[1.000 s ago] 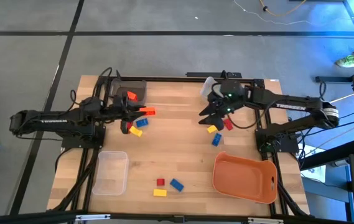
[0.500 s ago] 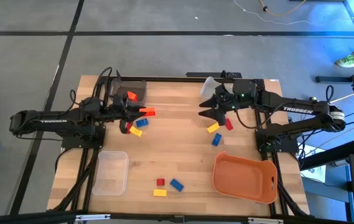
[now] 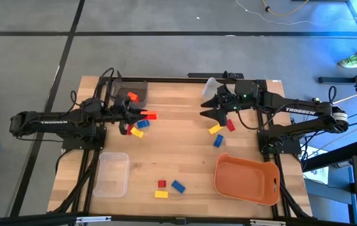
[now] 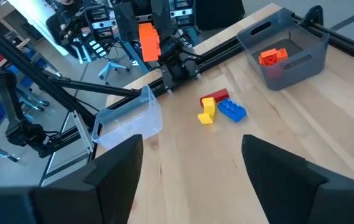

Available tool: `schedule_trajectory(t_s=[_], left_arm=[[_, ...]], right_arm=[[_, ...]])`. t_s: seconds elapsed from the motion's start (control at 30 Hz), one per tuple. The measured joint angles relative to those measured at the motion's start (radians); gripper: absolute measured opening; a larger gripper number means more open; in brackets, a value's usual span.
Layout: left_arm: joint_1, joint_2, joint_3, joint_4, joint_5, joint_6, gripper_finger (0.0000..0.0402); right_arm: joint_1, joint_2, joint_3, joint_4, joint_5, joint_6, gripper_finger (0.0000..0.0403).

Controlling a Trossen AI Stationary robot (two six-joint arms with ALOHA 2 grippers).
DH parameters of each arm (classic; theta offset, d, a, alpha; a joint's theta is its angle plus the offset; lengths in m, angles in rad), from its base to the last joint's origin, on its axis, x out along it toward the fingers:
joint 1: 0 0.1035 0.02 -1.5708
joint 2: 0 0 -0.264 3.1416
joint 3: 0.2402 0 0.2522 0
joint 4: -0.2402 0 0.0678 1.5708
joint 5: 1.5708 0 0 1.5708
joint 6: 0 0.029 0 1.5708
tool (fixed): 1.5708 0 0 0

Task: Sort & place blocks by color
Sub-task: Put the orange gamepiece into the black bin

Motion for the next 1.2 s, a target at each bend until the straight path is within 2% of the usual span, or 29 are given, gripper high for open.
schedule_trajectory(t_s=[0.07, 0.17, 0.27, 0.33, 0.4, 0.5, 0.63, 0.77, 0.9, 1.1, 1.2], left_arm=[[0.0, 0.0, 0.017, -0.047, -0.031, -0.011, 0.0084], [0.017, 0.005, 0.09, -0.202, -0.129, 0.003, 0.0084], [0.086, 0.047, 0.211, -0.43, -0.252, 0.066, 0.0084], [0.174, 0.099, 0.304, -0.619, -0.324, 0.093, 0.0084], [0.291, 0.169, 0.387, -0.763, -0.314, 0.143, 0.0084], [0.477, 0.281, 0.457, -0.911, -0.197, 0.249, 0.0084], [0.669, 0.435, 0.473, -0.953, -0.087, 0.313, 0.0084], [0.778, 0.559, 0.471, -0.898, -0.061, 0.294, 0.0084], [0.839, 0.62, 0.471, -0.888, -0.061, 0.297, 0.0084], [0.863, 0.657, 0.471, -0.898, -0.073, 0.326, 0.0085], [0.863, 0.657, 0.471, -0.895, -0.086, 0.343, 0.012]], right_arm=[[0.0, 0.0, 0.0, 0.0, 0.002, -0.007, 0.0275], [0.0, 0.0, 0.0, -0.001, 0.003, -0.006, 0.0275], [0.0, 0.0, 0.0, -0.001, 0.003, 0.0, 0.0275], [0.0, 0.0, 0.0, -0.003, 0.004, 0.0, 0.0275], [0.0, 0.0, 0.0, -0.005, 0.018, 0.0, 0.0275], [0.0, 0.0, 0.0, -0.007, 0.049, 0.0, 0.0275], [0.0, 0.0, 0.0, -0.018, 0.067, 0.0, 0.0275], [0.0, 0.0, 0.0, -0.024, 0.067, 0.0, 0.0275], [0.0, 0.0, 0.0, -0.025, 0.09, 0.0, 0.0275], [0.0, 0.0, 0.0, -0.025, 0.093, -0.008, 0.0275], [0.0, 0.0, 0.0, -0.025, 0.114, -0.019, 0.0275]])
